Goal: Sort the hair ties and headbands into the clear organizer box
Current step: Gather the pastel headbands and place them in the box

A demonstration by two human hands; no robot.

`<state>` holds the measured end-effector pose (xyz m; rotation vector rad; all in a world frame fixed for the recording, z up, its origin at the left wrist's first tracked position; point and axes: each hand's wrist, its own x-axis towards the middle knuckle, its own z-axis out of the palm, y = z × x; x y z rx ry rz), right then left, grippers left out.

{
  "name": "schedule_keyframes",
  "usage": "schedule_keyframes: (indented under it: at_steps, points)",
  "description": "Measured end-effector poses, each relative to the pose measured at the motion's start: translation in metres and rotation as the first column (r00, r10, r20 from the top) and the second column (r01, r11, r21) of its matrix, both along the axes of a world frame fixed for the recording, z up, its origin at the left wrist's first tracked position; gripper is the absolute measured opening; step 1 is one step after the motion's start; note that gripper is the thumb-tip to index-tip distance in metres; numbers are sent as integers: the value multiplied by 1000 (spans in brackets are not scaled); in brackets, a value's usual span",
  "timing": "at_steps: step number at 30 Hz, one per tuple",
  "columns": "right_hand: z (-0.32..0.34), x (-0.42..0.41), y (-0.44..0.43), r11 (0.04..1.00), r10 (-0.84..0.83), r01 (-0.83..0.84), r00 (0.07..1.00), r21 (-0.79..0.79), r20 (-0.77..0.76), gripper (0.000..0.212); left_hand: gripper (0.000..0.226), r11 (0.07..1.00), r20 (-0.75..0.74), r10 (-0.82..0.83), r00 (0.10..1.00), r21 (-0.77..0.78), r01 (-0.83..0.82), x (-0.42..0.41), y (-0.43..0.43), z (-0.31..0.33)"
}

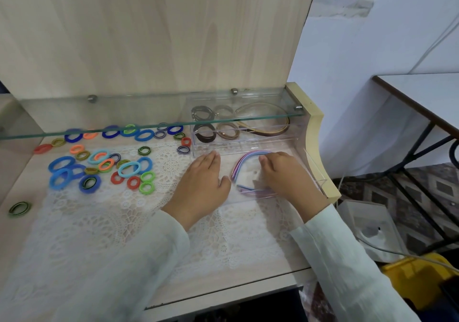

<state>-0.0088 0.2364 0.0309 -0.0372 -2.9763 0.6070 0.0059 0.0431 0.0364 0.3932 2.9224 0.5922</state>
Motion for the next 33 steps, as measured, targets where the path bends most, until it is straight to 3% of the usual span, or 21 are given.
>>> schedule_keyframes:
  at_steps: [7,12,15,18,23,29,33]
  points:
    - [7,0,16,979,-195,198,979,-43,64,33,63,1000,16,4,1000,10,-4,0,0,-1]
    - [3,3,17,967,-252,252,968,33,11,31,62,1000,17,3,1000,30,-4,1,0,-2]
    - [6,2,7,986,-161,161,987,53,9,26,62,999,16,0,1000,45,-1,1,-1,-3]
    - [1,-4,-1,996,65,-64,998,58,-23,29,62,999,12,-2,1000,51,1,2,-1,-4]
    - [9,-7,-25,931,357,-355,934,88,-15,32,62,998,8,0,1000,57,0,1,-1,-4]
    - [17,-15,-27,923,328,-352,931,157,158,23,62,998,7,-4,1000,63,4,1,-2,-4]
    - [21,-9,-18,960,254,-264,960,87,117,31,63,997,13,-6,1000,75,5,1,-2,-4]
